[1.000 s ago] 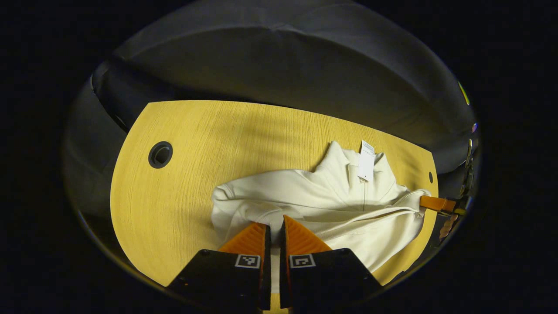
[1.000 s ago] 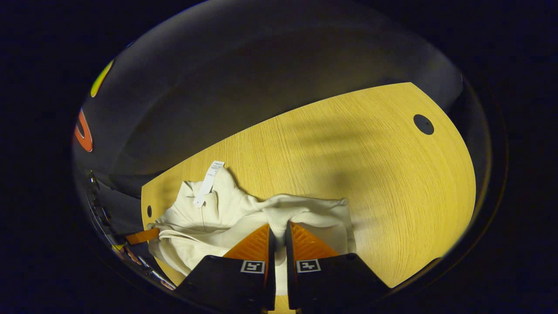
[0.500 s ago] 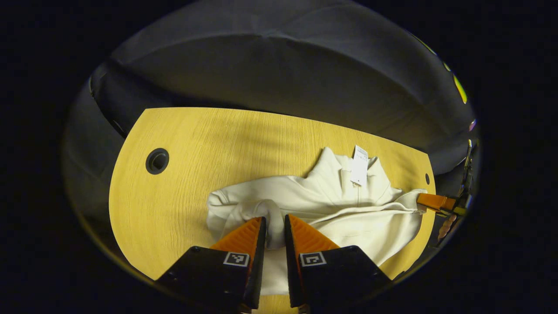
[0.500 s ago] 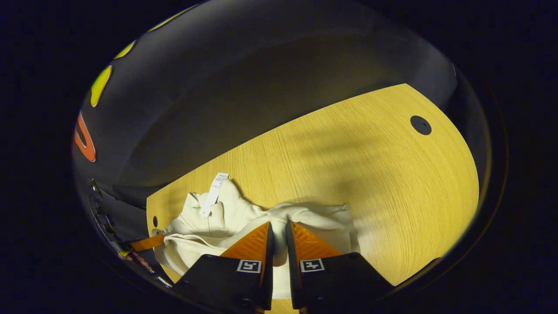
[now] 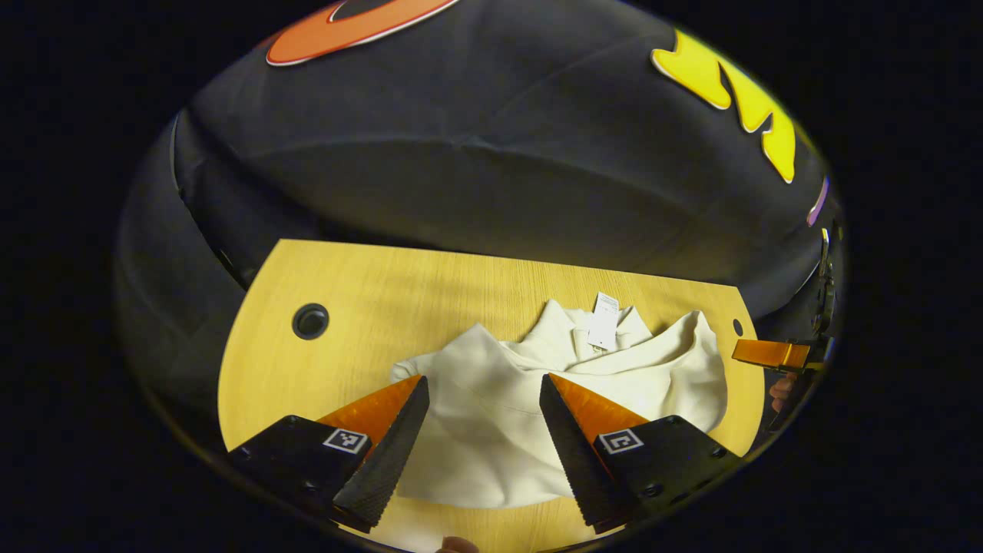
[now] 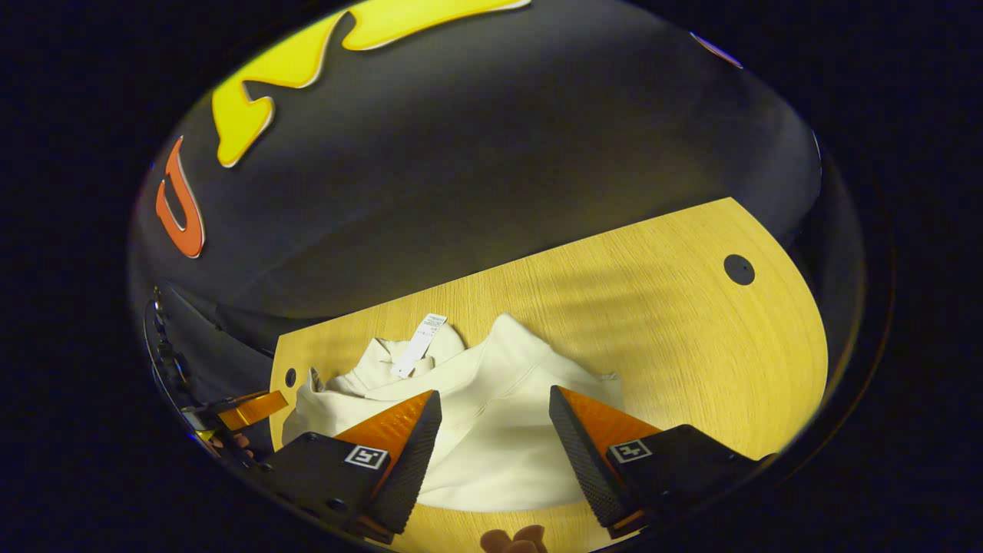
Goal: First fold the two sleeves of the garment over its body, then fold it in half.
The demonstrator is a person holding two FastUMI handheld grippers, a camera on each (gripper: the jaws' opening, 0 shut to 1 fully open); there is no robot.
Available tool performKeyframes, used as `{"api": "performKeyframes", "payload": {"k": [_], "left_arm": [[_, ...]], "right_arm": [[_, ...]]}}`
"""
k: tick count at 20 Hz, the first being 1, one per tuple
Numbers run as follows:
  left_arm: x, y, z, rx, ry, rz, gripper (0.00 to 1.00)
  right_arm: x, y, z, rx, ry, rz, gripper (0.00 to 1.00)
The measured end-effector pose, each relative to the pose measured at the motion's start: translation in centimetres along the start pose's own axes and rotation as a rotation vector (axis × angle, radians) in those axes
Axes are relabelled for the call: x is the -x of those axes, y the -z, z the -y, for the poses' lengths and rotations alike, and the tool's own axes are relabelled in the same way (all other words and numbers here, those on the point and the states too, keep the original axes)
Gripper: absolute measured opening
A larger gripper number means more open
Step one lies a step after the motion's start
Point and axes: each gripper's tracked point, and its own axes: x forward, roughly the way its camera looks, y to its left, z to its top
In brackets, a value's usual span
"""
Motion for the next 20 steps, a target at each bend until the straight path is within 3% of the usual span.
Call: {"api": "performKeyframes", "payload": {"k": [1, 2, 3, 5, 9, 10, 13, 15, 16, 17, 18, 19, 20], "left_arm": [[1.4, -0.2, 0.0, -0.017, -0.015, 0.023, 1.0], [2.8, -0.3, -0.1, -0.028, -0.031, 0.045, 0.97], [4.3, -0.1, -0.1, -0.037, -0.046, 0.067, 0.98], [7.4, -0.1, -0.1, -0.054, -0.073, 0.124, 0.98], [14.1, 0.3, 2.6, -0.097, -0.076, 0.278, 0.98], [15.7, 0.3, 3.3, -0.106, -0.087, 0.319, 0.98], [19.5, 1.1, 5.8, -0.135, -0.127, 0.414, 0.98], [23.1, 0.9, 7.2, -0.15, -0.133, 0.464, 0.97], [24.7, 0.8, 7.8, -0.152, -0.126, 0.493, 1.0], [26.5, 1.1, 7.9, -0.145, -0.132, 0.52, 0.97], [28.0, 1.8, 7.8, -0.135, -0.128, 0.546, 0.97], [29.7, 2.5, 7.9, -0.118, -0.121, 0.569, 0.98], [31.0, 3.2, 7.9, -0.095, -0.115, 0.58, 0.97]], "right_arm": [[1.1, -0.1, -0.5, 0.022, 0.001, 0.02, 0.91], [2.3, -0.3, -0.9, 0.039, 0.003, 0.044, 0.84], [3.7, -0.4, -1.4, 0.059, 0.001, 0.072, 0.91], [7.5, -0.8, -2.1, 0.1, -0.001, 0.137, 0.92], [15.4, 0.1, -3.7, 0.128, -0.092, 0.267, 0.92], [17.3, 0.4, -3.6, 0.135, -0.1, 0.296, 0.86], [22.6, 1.0, -2.8, 0.146, -0.1, 0.383, 0.85], [26.3, 1.9, -3.5, 0.123, -0.156, 0.433, 0.92], [28.0, 1.9, -3.2, 0.129, -0.16, 0.463, 0.92], [29.2, 1.9, -2.6, 0.147, -0.157, 0.496, 0.92], [30.5, 2.1, -2.2, 0.167, -0.141, 0.526, 0.85], [32.5, 2.8, -2.0, 0.192, -0.132, 0.562, 0.85], [34.5, 3.2, -2.2, 0.205, -0.126, 0.615, 0.92]]}}
